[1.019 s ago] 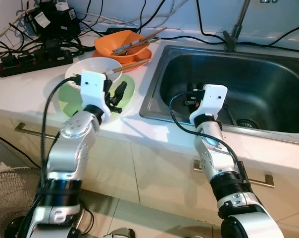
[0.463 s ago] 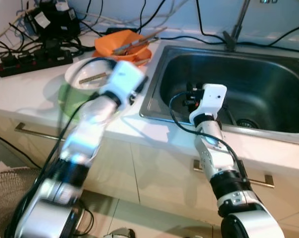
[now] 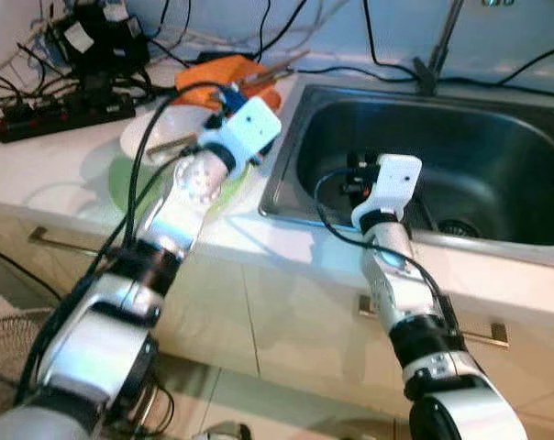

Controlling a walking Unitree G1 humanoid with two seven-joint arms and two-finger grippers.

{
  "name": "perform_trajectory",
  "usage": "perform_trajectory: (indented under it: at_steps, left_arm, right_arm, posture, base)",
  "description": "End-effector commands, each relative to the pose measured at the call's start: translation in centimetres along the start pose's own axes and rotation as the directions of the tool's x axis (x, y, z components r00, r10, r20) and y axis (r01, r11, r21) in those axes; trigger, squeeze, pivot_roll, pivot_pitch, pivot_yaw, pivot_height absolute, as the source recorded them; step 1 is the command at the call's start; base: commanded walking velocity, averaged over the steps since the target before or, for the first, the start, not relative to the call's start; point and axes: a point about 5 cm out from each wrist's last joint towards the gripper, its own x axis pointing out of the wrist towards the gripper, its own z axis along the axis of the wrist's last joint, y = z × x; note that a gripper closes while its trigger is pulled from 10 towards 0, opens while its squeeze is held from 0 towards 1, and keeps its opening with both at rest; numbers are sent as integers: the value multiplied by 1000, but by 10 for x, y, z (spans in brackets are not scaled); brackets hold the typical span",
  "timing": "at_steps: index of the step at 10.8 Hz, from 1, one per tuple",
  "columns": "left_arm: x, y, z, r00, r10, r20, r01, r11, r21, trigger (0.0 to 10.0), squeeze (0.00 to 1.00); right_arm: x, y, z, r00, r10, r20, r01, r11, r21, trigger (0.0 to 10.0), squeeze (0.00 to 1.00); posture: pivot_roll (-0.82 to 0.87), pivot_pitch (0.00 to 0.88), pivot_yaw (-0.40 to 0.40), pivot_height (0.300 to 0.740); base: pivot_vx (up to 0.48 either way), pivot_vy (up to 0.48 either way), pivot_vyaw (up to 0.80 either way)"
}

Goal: Kitchen organization

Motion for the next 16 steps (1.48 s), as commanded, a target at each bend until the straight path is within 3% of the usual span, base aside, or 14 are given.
perform_trajectory:
  at_steps: [1, 4, 6, 8, 10, 11, 12, 16]
  left_arm:
    - [5, 2, 1, 1000, 4, -3, -4, 1000, 26, 10000, 0]
    - [16, -2, 6, 1000, -12, -4, 12, 1000, 7, 10000, 0]
    - [22, -2, 6, 1000, 1, -16, 0, 998, 56, 10000, 0]
    - [26, -2, 7, 998, 19, -52, -9, 983, 184, 10000, 0]
    - [27, -5, 5, 997, 19, -80, -2, 977, 211, 10000, 0]
    - [28, -7, 6, 996, 19, -82, -1, 978, 208, 1490, 0]
    - [28, -9, 4, 996, 25, -90, -4, 976, 217, 0, 0]
    - [28, -10, 3, 995, 34, -97, -13, 977, 214, 0, 0]
  right_arm:
    - [0, 0, -3, 1000, -5, -9, 5, 1000, -3, 10000, 0]
    - [1, 0, -2, 1000, -4, -9, 4, 1000, -3, 10000, 0]
    - [1, -1, -2, 1000, -9, -8, 9, 1000, -5, 10000, 0]
    - [2, -1, -2, 1000, -7, -9, 7, 1000, -7, 10000, 0]
    - [2, -1, -2, 1000, -8, -9, 8, 1000, -7, 10000, 0]
    - [2, -2, -2, 1000, -11, -8, 11, 1000, -7, 10000, 0]
    - [1, -4, -2, 1000, -17, -6, 17, 1000, -9, 10000, 0]
    - [0, -3, -3, 1000, -19, -7, 19, 1000, -7, 10000, 0]
  posture:
    - [63, 6, 61, 740]
    - [57, 7, 60, 740]
    - [60, 6, 57, 740]
    - [58, 5, 56, 740]
    - [52, 4, 58, 740]
    - [47, 4, 60, 740]
    - [41, 4, 62, 740]
    - [40, 3, 63, 740]
  base:
    - [0, 0, 0]
    - [0, 0, 0]
    - [0, 0, 0]
    - [0, 0, 0]
    - [0, 0, 0]
    - [0, 0, 0]
    - [0, 0, 0]
    - [0, 0, 0]
